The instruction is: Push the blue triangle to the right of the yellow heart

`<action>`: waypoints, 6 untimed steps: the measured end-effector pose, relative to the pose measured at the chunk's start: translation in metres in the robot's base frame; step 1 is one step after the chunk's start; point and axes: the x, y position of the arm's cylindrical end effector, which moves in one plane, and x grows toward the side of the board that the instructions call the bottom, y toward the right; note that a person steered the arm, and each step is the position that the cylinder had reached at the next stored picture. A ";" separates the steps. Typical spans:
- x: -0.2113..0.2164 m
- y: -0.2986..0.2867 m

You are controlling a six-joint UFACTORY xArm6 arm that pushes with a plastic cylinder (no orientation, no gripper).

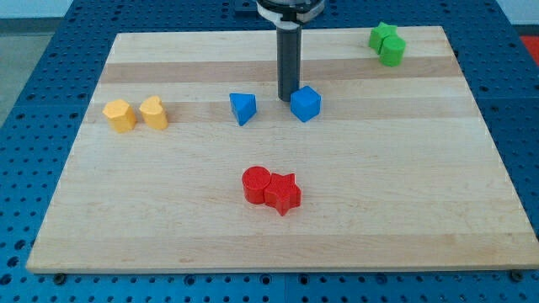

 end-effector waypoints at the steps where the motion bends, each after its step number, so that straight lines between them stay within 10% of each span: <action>1: 0.020 -0.019; 3: 0.020 -0.108; 6: -0.025 -0.089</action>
